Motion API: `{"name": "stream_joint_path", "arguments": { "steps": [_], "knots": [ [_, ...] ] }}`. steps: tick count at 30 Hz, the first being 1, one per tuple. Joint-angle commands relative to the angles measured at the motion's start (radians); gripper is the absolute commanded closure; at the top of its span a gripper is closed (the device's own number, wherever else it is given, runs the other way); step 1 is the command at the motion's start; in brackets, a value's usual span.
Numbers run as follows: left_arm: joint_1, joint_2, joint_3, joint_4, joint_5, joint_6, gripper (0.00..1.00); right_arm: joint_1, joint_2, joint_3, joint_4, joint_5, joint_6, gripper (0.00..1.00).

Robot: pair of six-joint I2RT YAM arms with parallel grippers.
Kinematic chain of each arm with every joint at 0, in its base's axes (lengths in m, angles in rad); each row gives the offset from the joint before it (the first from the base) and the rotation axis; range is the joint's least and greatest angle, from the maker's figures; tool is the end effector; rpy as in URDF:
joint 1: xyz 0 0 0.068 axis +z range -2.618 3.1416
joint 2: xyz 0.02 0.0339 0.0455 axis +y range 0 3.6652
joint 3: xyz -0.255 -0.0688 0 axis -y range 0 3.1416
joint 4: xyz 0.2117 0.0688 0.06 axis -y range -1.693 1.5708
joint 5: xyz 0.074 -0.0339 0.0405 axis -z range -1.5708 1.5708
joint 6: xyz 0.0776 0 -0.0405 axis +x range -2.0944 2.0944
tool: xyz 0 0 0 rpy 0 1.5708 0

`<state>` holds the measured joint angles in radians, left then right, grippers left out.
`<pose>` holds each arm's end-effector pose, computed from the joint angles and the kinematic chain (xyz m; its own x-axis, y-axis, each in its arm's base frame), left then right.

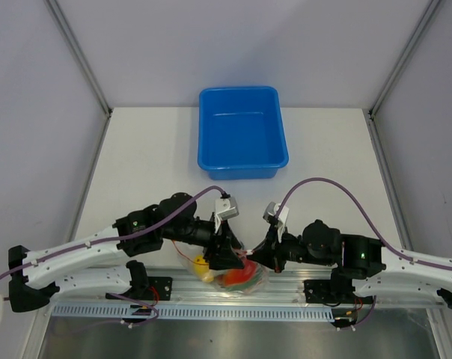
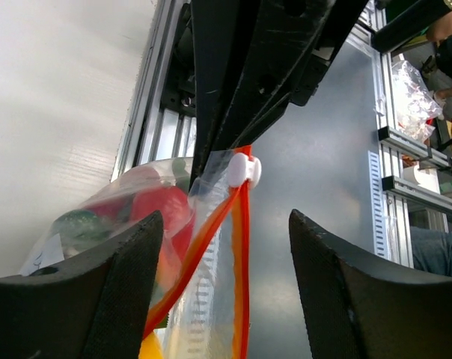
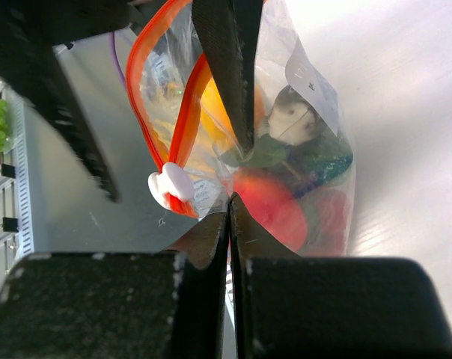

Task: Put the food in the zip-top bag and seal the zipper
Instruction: Zip the zipper food storage bag at the center of the board.

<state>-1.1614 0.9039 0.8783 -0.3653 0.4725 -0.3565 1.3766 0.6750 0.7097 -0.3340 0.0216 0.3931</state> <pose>0.0503 -0.2046 0.3139 -0.4857 0.3386 -0.8059 0.8695 0.0924 -0.4852 0.0355 0.1716 0.2955 -0.4268 -0.1856 -0.8851 -0.8807 0.3077 0.3601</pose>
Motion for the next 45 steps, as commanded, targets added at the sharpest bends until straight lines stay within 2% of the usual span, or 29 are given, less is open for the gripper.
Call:
{"name": "stream_joint_path", "arguments": {
  "steps": [1,2,3,5,6,8,9,10,11,15,20,26,29,32,34,37,38,40,41,45],
  "knots": [
    [-0.020,0.023,0.010,0.020,-0.066,0.033,0.32,-0.004,-0.003,0.062,0.058,-0.009,0.027,1.00],
    [-0.023,0.029,0.019,0.009,-0.075,0.033,0.35,-0.005,-0.003,0.062,0.058,-0.009,0.032,1.00],
    [-0.024,0.038,0.022,0.005,-0.084,0.033,0.44,-0.008,-0.002,0.065,0.056,-0.009,0.035,1.00],
    [-0.024,0.052,0.031,-0.015,-0.113,0.024,0.54,-0.017,0.005,0.071,0.053,-0.041,0.047,1.00],
    [-0.024,0.053,0.033,-0.018,-0.120,0.021,0.63,-0.020,0.006,0.076,0.052,-0.043,0.050,1.00],
    [-0.024,0.056,0.031,-0.026,-0.133,0.013,0.72,-0.022,0.003,0.077,0.052,-0.045,0.052,1.00],
    [-0.024,0.058,0.033,-0.027,-0.133,0.010,0.83,-0.022,-0.002,0.076,0.052,-0.045,0.046,0.98],
    [-0.024,0.056,0.034,-0.027,-0.130,0.004,0.88,-0.022,-0.006,0.070,0.053,-0.048,0.043,0.93],
    [-0.024,0.056,0.036,-0.024,-0.118,-0.001,0.98,-0.022,-0.008,0.066,0.052,-0.048,0.035,0.82],
    [-0.024,0.064,0.051,-0.003,-0.077,-0.022,0.99,-0.021,-0.006,0.059,0.079,-0.071,0.016,0.71],
    [-0.023,0.073,0.067,0.011,-0.023,-0.033,0.99,-0.021,0.015,0.068,0.087,-0.048,-0.003,0.71],
    [-0.024,0.063,0.059,0.005,-0.006,-0.024,0.99,-0.024,0.021,0.070,0.093,-0.041,-0.028,0.79],
    [-0.024,0.059,0.053,0.000,-0.008,-0.024,1.00,-0.025,0.024,0.066,0.107,-0.046,-0.031,0.86],
    [-0.024,0.061,0.045,-0.003,-0.008,-0.024,1.00,-0.028,0.020,0.063,0.119,-0.052,-0.031,1.00],
    [-0.024,0.062,0.050,-0.009,-0.011,-0.019,0.99,-0.027,0.017,0.062,0.118,-0.057,-0.034,1.00],
    [-0.024,0.061,0.051,-0.024,0.006,0.005,0.82,-0.027,0.015,0.065,0.115,-0.051,-0.031,1.00],
    [-0.024,0.049,0.048,-0.026,0.006,0.013,0.68,-0.027,0.018,0.068,0.109,-0.048,-0.028,1.00],
    [-0.024,0.030,0.045,-0.023,0.005,0.031,0.55,-0.027,0.027,0.071,0.104,-0.042,-0.025,1.00],
    [-0.024,0.021,0.048,-0.023,0.005,0.036,0.42,-0.028,0.032,0.071,0.104,-0.043,-0.020,1.00],
    [-0.023,-0.017,0.068,-0.023,-0.035,0.068,0.29,-0.027,0.060,0.073,0.108,-0.051,-0.011,1.00]
  ]
}}
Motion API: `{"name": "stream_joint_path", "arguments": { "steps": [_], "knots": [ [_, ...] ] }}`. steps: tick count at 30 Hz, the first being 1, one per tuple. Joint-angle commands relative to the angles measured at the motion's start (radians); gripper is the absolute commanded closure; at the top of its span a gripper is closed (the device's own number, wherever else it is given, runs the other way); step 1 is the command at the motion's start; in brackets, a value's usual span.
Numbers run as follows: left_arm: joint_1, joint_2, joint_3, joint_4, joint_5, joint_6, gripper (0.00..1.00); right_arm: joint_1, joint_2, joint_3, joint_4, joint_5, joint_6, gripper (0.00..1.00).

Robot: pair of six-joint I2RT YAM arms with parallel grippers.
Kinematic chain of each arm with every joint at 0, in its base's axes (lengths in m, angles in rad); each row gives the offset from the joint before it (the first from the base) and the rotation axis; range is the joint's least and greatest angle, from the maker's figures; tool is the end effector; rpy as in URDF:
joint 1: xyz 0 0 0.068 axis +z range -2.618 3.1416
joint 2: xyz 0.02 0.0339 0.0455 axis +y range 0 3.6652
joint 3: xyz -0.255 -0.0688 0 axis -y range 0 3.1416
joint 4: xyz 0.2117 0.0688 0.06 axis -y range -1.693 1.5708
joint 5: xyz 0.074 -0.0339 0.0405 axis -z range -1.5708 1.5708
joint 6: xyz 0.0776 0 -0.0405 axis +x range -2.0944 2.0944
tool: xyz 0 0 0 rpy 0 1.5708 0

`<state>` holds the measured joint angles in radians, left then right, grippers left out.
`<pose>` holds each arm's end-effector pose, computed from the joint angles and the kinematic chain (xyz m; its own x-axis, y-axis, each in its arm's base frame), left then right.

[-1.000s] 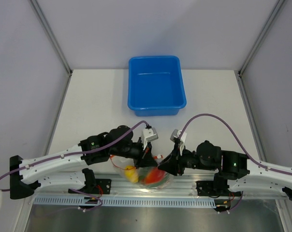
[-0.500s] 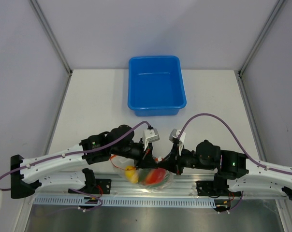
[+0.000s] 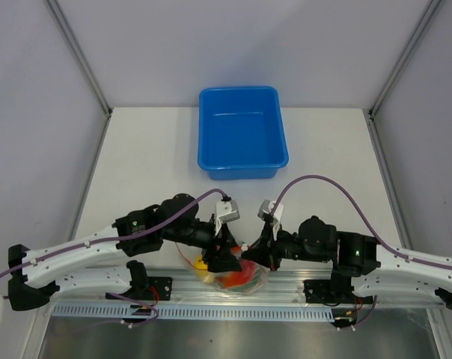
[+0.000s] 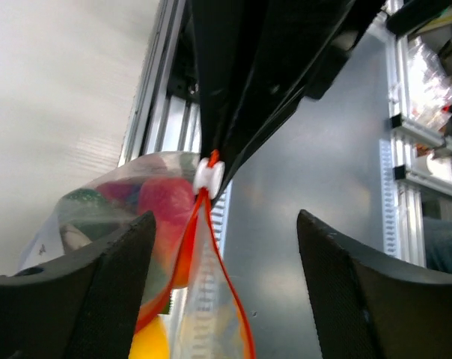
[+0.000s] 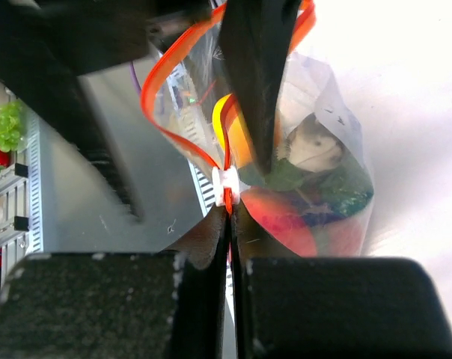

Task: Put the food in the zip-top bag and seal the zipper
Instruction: Zip the zipper food storage bag at the center of the board.

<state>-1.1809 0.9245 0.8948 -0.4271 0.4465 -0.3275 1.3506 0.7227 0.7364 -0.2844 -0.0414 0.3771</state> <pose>0.0485 -0.2061 0.3072 -0.4745 0.3913 -0.7885 0.8755 0.1164 -0.4690 0.0374 0.1818 0.3045 -0.4165 -0.1766 -0.8918 -0.8931 0.2628 0.3651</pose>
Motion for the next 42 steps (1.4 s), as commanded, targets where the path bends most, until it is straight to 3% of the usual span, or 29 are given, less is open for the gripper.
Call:
{"name": "stream_joint_path", "arguments": {
  "steps": [1,2,6,13,24,36,42],
  "knots": [
    [-0.005,-0.038,0.059,0.036,-0.018,0.041,0.19,-0.002,0.015,0.047,0.059,0.012,0.006,1.00],
    [-0.003,-0.041,0.061,0.037,-0.029,0.042,0.14,-0.002,0.017,0.049,0.062,0.015,0.009,1.00],
    [-0.003,-0.044,0.069,0.065,-0.054,0.042,0.14,-0.001,0.017,0.052,0.065,0.005,0.011,1.00],
    [-0.003,0.011,0.087,0.083,-0.045,0.048,0.39,0.001,0.020,0.049,0.079,-0.028,0.003,1.00],
    [0.001,0.019,0.081,0.073,-0.038,0.048,0.68,0.004,-0.005,0.041,0.079,0.041,0.028,1.00],
    [0.007,0.056,0.134,-0.019,-0.097,0.025,0.99,0.079,0.007,0.058,0.039,0.445,0.077,1.00],
    [0.012,0.074,0.156,-0.028,-0.100,0.019,0.99,0.114,-0.003,0.052,0.024,0.589,0.083,1.00]
  ]
}}
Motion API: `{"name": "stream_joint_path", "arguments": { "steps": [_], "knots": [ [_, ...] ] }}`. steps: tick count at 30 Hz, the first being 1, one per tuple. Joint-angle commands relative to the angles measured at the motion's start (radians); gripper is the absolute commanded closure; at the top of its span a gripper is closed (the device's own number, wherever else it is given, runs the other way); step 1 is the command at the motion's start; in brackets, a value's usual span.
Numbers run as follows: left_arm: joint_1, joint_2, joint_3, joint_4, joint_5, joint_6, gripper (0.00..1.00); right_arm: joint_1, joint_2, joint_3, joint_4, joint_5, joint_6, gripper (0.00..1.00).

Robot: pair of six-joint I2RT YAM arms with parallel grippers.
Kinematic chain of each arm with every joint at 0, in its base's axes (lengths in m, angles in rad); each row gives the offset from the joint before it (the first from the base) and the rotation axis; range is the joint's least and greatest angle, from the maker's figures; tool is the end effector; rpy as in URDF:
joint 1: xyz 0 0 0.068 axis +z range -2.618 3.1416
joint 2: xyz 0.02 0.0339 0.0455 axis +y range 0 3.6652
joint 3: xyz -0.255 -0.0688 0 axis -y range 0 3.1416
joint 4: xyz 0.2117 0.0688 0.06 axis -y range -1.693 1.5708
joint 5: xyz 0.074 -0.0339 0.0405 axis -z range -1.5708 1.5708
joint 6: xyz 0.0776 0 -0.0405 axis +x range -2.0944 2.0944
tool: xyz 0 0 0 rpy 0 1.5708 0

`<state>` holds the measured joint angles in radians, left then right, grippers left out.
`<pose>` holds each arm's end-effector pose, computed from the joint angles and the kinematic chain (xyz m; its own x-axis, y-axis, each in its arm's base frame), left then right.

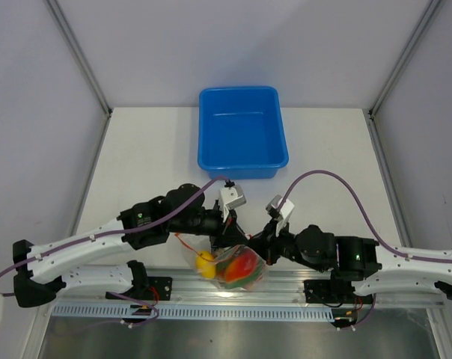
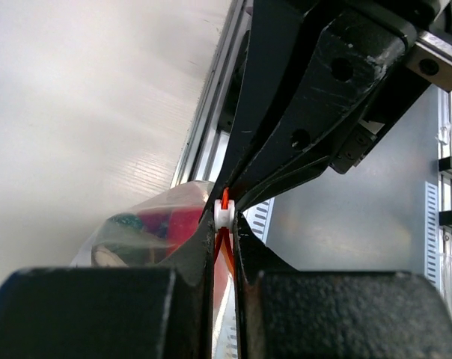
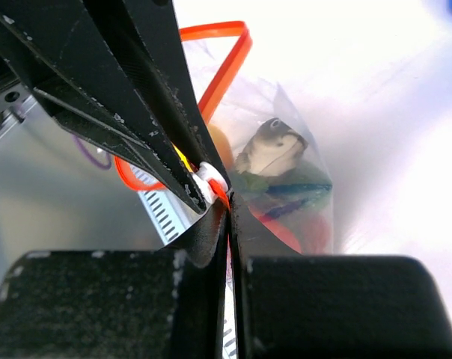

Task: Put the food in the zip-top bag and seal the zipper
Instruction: Zip the zipper food storage bag at the center of the board.

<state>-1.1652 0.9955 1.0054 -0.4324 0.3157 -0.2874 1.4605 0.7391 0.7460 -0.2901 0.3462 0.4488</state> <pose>0.0675 -0.2182 0.3290 -0.4344 0.3288 -0.8386 0.8989 0.2170 -0.3806 0.0464 0.1799 0.3057 -0.4178 -0.0648 -0.9062 -0.7967 0.5056 0.3312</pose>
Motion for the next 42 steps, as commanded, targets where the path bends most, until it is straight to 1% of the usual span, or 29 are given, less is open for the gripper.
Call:
{"name": "stream_joint_path", "arguments": {
  "steps": [1,4,8,12,16,22,25,26,27,29,31,32,34,35,37,38,40,42],
  "knots": [
    [-0.002,0.008,0.048,-0.025,0.037,-0.019,0.99,0.014,-0.024,0.039,0.034,0.214,0.010,1.00],
    [0.001,0.015,0.045,-0.020,0.048,-0.021,0.99,0.017,-0.038,0.033,0.040,0.206,-0.008,1.00],
    [0.033,-0.006,0.018,0.018,0.109,-0.038,0.99,0.017,-0.056,0.024,0.023,0.149,-0.032,1.00],
    [0.048,-0.018,0.006,0.043,0.125,-0.048,0.99,0.017,-0.089,0.001,0.012,0.154,-0.019,1.00],
    [0.052,0.002,0.007,0.052,0.148,-0.059,0.99,0.018,-0.118,-0.039,0.080,0.162,0.016,1.00],
    [0.052,0.051,0.013,0.044,0.155,-0.068,0.99,0.021,-0.089,-0.068,0.213,0.140,0.036,1.00],
    [0.052,0.052,0.013,0.047,0.161,-0.067,0.99,0.021,-0.072,-0.056,0.198,0.084,0.018,1.00],
    [0.052,0.048,0.013,0.053,0.160,-0.068,0.99,0.021,-0.072,-0.054,0.194,0.047,-0.022,1.00],
    [0.053,0.043,0.015,0.057,0.161,-0.068,0.99,0.021,-0.076,-0.050,0.181,-0.029,-0.041,1.00],
    [0.056,0.034,0.028,0.052,0.161,-0.068,1.00,0.020,-0.083,-0.040,0.117,-0.085,-0.085,0.99],
    [0.058,0.034,0.036,0.049,0.172,-0.064,0.99,0.020,-0.099,-0.030,0.073,-0.137,-0.099,0.86],
    [0.059,0.035,0.047,0.044,0.174,-0.062,0.99,0.020,-0.109,-0.028,0.042,-0.145,-0.108,0.74],
    [0.061,0.037,0.053,0.041,0.180,-0.061,0.99,0.020,-0.141,-0.031,0.028,-0.188,-0.124,0.65],
    [0.062,0.037,0.058,0.041,0.186,-0.059,0.99,0.020,-0.151,-0.033,0.016,-0.193,-0.127,0.57],
    [0.064,0.037,0.061,0.044,0.194,-0.064,0.99,0.020,-0.176,-0.039,0.012,-0.191,-0.137,0.45],
    [0.064,0.037,0.062,0.046,0.203,-0.064,1.00,0.018,-0.182,-0.042,0.012,-0.181,-0.139,0.36],
    [0.064,0.034,0.064,0.055,0.215,-0.068,0.99,0.018,-0.190,-0.051,0.022,-0.158,-0.148,0.30],
    [0.064,0.031,0.061,0.058,0.232,-0.073,0.99,0.015,-0.187,-0.063,0.041,-0.156,-0.157,0.28]
  ]
}}
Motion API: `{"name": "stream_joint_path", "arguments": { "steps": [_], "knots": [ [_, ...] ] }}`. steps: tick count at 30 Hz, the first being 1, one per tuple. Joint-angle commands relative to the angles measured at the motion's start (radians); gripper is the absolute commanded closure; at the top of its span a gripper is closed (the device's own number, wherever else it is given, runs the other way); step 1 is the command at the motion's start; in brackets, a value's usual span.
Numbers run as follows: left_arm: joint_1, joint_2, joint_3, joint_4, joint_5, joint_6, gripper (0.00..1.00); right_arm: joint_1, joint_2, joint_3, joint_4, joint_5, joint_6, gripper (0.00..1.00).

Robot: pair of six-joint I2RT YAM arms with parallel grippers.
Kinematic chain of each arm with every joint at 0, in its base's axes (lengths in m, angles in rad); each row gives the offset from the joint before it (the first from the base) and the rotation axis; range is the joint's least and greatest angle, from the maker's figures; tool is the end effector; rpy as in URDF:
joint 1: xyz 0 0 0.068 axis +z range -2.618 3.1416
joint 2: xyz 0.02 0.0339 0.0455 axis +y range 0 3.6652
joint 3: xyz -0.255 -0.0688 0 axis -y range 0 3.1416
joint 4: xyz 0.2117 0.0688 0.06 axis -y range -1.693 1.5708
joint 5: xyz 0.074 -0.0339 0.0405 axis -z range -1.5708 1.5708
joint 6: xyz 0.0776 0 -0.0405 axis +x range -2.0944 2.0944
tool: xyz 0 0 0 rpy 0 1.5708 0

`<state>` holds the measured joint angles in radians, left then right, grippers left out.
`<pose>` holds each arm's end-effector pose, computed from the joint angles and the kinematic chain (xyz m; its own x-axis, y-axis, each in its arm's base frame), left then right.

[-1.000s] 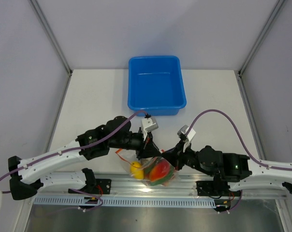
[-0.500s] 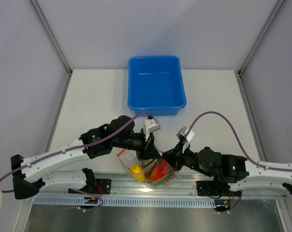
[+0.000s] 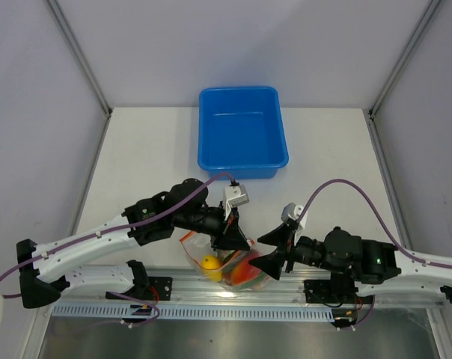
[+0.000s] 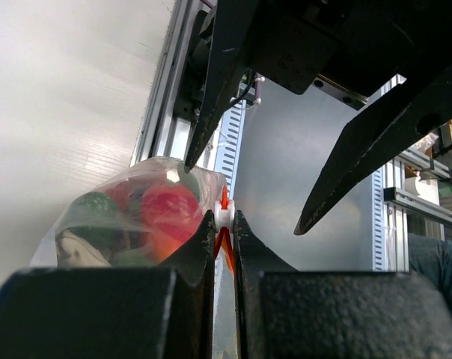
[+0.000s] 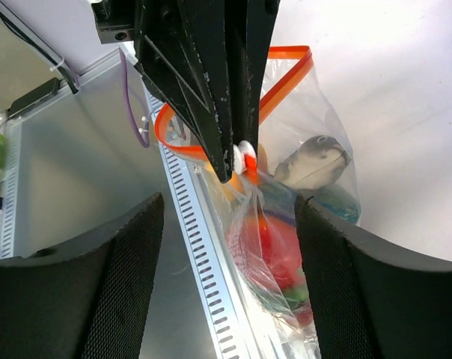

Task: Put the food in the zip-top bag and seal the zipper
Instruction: Zip the zipper food storage bag at the center of the board.

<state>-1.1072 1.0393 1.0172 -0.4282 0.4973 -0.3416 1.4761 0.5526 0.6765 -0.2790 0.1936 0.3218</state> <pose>0.0705 -0.2239 0.3267 -0.5111 0.3638 -0.7787 0.8565 0.1387 -0.4972 0.0294 0.1519 0.3099 -0.3171 -0.0567 -0.9467 -0.9051 0.3162 0.2843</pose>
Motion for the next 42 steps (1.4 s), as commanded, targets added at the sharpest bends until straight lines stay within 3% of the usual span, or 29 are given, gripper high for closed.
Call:
{"name": "stream_joint_path", "arguments": {
  "steps": [1,6,18,19,22,23,27,34,36,40,42],
  "knots": [
    [0.006,-0.015,0.050,0.060,0.055,-0.019,0.99,-0.005,0.003,0.002,0.055,-0.003,-0.039,0.28],
    [0.006,-0.022,0.054,0.062,0.079,-0.017,0.99,-0.055,0.082,-0.008,0.096,-0.063,-0.056,0.32],
    [0.013,-0.030,0.052,0.049,0.089,-0.013,0.99,-0.155,0.132,-0.051,0.187,-0.210,-0.044,0.56],
    [0.014,-0.030,0.050,0.052,0.089,-0.013,1.00,-0.161,0.127,-0.054,0.190,-0.215,-0.040,0.59],
    [0.017,-0.033,0.046,0.054,0.090,-0.013,0.99,-0.171,0.107,-0.072,0.210,-0.211,-0.017,0.85],
    [0.017,-0.035,0.044,0.051,0.089,-0.010,0.99,-0.174,0.102,-0.080,0.213,-0.207,-0.010,0.98],
    [0.023,-0.039,0.024,0.054,0.084,-0.010,0.97,-0.188,0.092,-0.094,0.221,-0.209,0.026,1.00],
    [0.027,-0.070,-0.003,0.078,0.051,-0.013,0.54,-0.191,0.090,-0.104,0.253,-0.197,0.097,1.00],
    [0.029,-0.068,-0.003,0.083,0.035,-0.014,0.52,-0.192,0.096,-0.114,0.315,-0.224,0.131,1.00],
    [0.029,-0.051,-0.003,0.086,0.018,-0.011,0.64,-0.192,0.113,-0.138,0.402,-0.247,0.189,1.00],
    [0.029,-0.042,-0.005,0.088,0.020,-0.013,0.64,-0.192,0.119,-0.134,0.406,-0.250,0.201,1.00]
  ]
}}
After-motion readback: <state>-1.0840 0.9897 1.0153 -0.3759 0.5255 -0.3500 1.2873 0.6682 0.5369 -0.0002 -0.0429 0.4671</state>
